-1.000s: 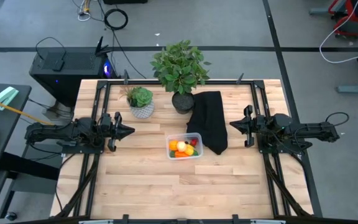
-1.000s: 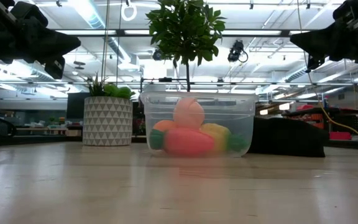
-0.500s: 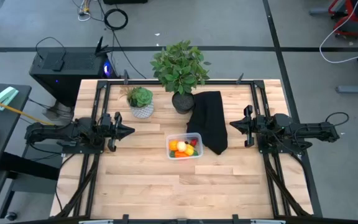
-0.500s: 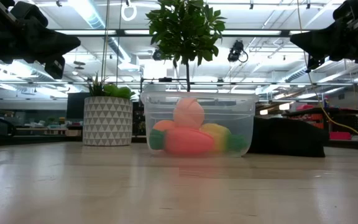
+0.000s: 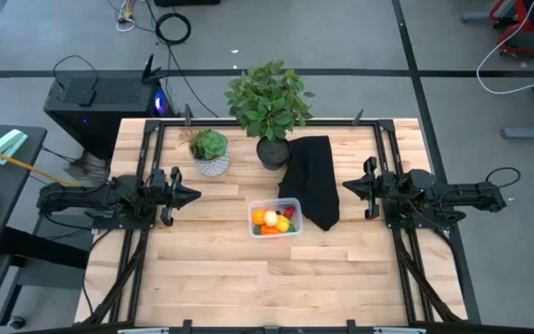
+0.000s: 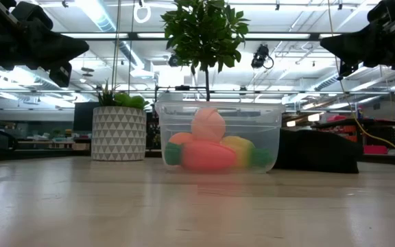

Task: Pick and placing Produce into tupperware
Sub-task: Return to Home Position

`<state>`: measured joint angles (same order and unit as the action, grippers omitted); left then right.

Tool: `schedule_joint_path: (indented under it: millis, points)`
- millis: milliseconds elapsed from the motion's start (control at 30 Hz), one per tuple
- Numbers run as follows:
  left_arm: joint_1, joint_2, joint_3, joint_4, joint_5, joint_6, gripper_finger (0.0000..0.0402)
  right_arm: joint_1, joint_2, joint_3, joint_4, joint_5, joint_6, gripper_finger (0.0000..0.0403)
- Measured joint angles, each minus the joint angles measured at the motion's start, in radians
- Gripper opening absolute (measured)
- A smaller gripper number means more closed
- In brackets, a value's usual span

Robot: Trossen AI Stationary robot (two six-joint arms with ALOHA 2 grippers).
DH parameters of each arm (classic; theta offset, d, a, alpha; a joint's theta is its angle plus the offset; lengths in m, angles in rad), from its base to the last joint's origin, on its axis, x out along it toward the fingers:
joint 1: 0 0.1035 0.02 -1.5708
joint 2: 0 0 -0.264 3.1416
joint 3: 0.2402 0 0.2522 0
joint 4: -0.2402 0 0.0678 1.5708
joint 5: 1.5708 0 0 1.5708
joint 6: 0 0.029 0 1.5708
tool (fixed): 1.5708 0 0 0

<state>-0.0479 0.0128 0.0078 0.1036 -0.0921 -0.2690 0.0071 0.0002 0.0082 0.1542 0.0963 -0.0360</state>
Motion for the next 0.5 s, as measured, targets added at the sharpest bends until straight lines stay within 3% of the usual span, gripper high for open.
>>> schedule_joint_path:
  millis: [500]
  points:
    - [0.0, 0.0, 0.0, 0.0, 0.0, 0.0, 0.0035, 0.0, 0.0, 0.0, 0.0, 0.0, 0.0, 0.0009]
